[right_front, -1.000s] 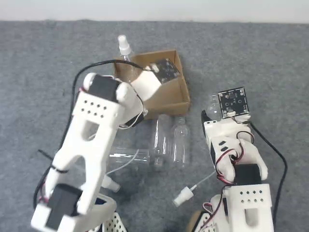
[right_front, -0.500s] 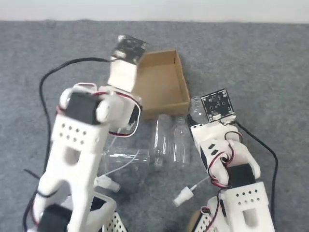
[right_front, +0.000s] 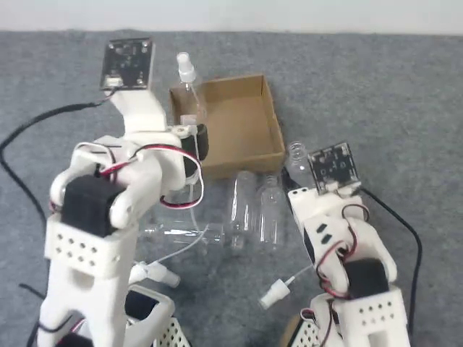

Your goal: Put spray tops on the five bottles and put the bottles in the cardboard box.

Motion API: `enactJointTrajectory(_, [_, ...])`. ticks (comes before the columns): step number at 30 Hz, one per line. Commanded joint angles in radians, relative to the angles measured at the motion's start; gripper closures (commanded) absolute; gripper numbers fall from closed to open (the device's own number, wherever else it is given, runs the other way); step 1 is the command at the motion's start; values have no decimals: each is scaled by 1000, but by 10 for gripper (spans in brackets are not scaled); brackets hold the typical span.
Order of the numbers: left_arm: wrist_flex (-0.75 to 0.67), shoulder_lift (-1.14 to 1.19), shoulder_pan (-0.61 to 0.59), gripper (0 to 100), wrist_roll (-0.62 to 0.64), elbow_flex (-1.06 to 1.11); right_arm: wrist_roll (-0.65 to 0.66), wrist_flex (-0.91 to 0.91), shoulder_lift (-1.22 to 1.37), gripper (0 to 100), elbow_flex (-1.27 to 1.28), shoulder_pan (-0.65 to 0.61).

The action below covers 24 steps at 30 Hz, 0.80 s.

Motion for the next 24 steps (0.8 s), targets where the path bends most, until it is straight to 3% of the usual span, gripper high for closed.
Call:
enactJointTrajectory(1, [-101, -75, -5, 988, 18, 58, -12, -18, -142, 991, 52, -12])
enactJointTrajectory(10, [-379, -325, -6, 988, 51, 386, -2, -104, -346, 992, 213, -108])
enactJointTrajectory(18, [-517, -506, -193, 988, 181, 499, -2, -133, -463, 990, 308, -176])
enactJointTrajectory(24, [-549, -554, -204, 988, 241, 524, -2, -289, -460, 991, 413, -193])
